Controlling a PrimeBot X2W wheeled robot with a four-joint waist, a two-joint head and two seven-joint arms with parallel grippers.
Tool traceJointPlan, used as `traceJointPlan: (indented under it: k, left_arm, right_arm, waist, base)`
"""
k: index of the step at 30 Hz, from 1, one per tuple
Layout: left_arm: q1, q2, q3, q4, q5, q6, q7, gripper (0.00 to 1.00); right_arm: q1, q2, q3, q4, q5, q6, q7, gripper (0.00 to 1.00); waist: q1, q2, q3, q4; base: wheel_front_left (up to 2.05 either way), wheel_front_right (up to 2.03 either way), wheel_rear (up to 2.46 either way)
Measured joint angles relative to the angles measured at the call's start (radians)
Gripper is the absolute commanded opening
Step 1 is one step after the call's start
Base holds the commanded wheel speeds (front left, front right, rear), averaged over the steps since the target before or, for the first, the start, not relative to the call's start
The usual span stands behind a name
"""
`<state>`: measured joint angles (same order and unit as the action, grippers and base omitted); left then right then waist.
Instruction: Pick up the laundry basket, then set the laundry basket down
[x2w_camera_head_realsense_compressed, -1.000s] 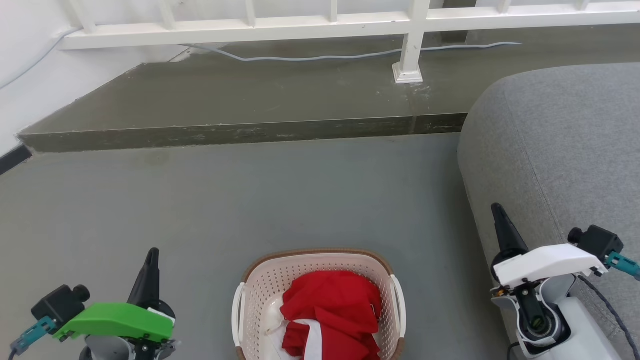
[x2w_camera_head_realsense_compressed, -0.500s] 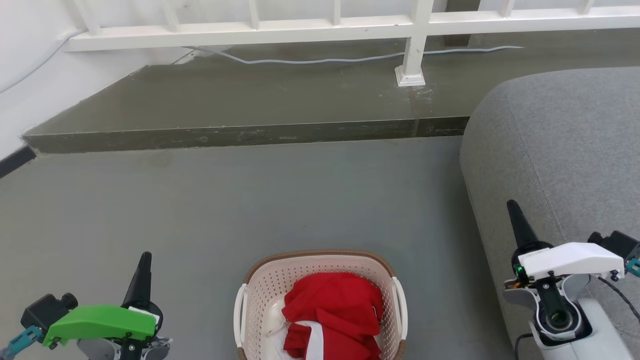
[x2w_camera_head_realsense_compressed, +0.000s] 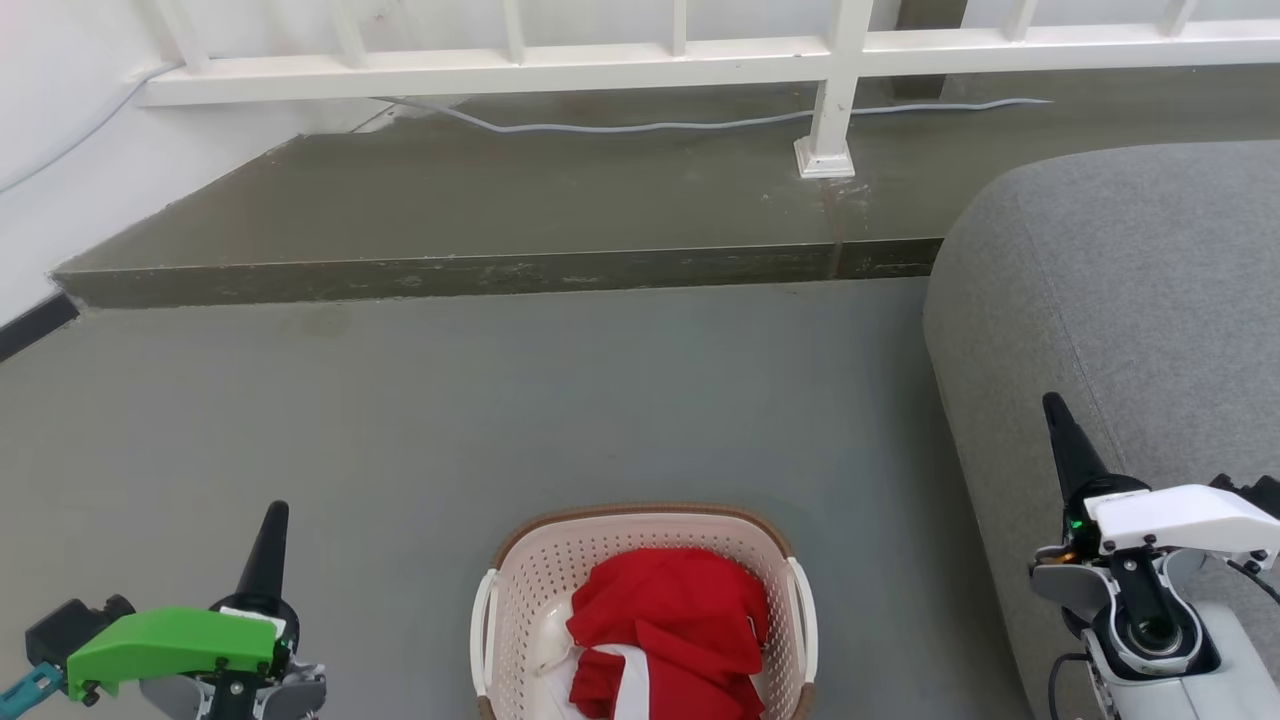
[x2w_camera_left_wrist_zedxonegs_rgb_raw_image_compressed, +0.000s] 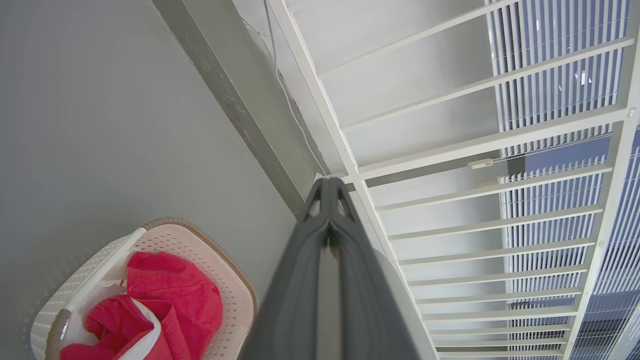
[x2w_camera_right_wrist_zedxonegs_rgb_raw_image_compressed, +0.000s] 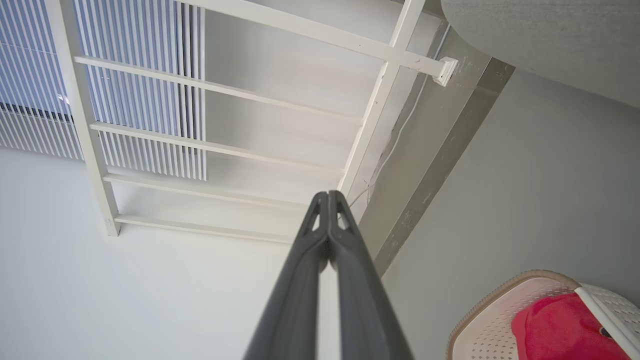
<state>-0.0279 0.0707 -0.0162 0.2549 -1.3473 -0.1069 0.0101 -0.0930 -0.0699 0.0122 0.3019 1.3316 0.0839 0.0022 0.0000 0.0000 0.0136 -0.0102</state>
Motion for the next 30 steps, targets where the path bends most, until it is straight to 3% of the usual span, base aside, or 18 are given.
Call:
traceJointPlan:
  k: [23,30]
  left_arm:
    - [-0.019,-0.021,0.076,0.022,-0.258,-0.013,0.08,0.0]
    - [-0.032,-0.022,0.078,0.023,-0.262,-0.016,0.086,0.0]
  right_arm:
    - [0.0,0.007,-0.109,-0.015,0.282,0.031,0.078,0.0]
    - [0.001,0.008,-0.113,-0.015,0.29,0.032,0.078,0.0]
  waist:
    - [0.0,0.0001,-0.011,0.01]
    - [0.0,0.0,-0.011,0.01]
  base:
    - [0.0,0.0,0.0]
    - [0.0,0.0,0.0]
